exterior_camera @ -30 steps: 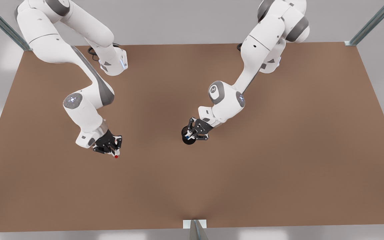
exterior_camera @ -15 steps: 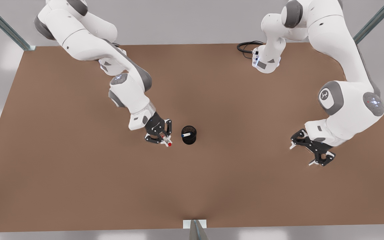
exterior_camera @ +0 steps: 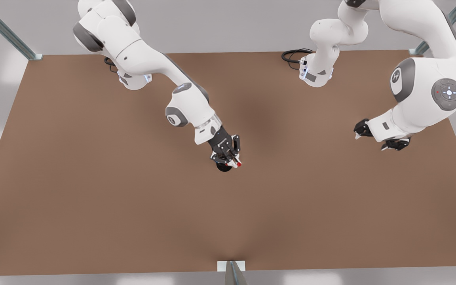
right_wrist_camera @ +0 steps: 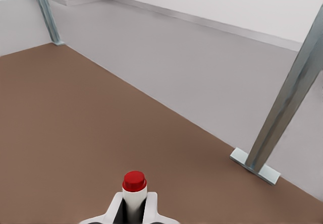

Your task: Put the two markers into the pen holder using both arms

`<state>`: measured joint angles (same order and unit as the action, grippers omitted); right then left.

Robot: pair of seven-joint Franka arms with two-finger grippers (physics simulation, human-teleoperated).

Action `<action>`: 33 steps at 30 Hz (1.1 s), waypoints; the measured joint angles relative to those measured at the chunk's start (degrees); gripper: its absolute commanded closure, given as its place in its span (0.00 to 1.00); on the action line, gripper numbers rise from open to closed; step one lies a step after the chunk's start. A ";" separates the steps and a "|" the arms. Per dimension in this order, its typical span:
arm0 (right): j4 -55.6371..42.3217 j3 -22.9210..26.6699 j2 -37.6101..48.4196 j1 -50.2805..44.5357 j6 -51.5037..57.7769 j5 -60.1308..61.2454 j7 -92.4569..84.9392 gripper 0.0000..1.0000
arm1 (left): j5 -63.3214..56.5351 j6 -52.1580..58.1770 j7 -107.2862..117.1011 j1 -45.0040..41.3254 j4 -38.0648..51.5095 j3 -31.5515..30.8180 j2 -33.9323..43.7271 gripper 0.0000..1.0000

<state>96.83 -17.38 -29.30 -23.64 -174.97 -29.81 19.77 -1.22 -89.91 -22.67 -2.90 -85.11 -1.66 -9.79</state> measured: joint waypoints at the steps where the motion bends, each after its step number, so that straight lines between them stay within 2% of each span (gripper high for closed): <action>1: 0.68 0.56 -0.07 0.00 -0.98 -0.50 0.44 0.75 | -0.06 0.19 1.07 0.07 0.00 0.00 -0.38 0.00; 11: 10.57 2.26 2.20 0.48 -10.07 -2.04 3.82 0.75 | -0.23 0.95 9.09 0.35 0.00 0.07 -2.78 0.00; 33: 10.95 4.66 -3.15 -0.57 -17.87 -4.29 7.09 0.74 | -0.29 1.07 16.64 1.51 0.25 0.43 -5.06 0.00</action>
<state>107.79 -12.72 -32.45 -24.21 -192.84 -34.11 26.86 -1.51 -88.85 -6.03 -1.39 -84.85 -1.23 -14.84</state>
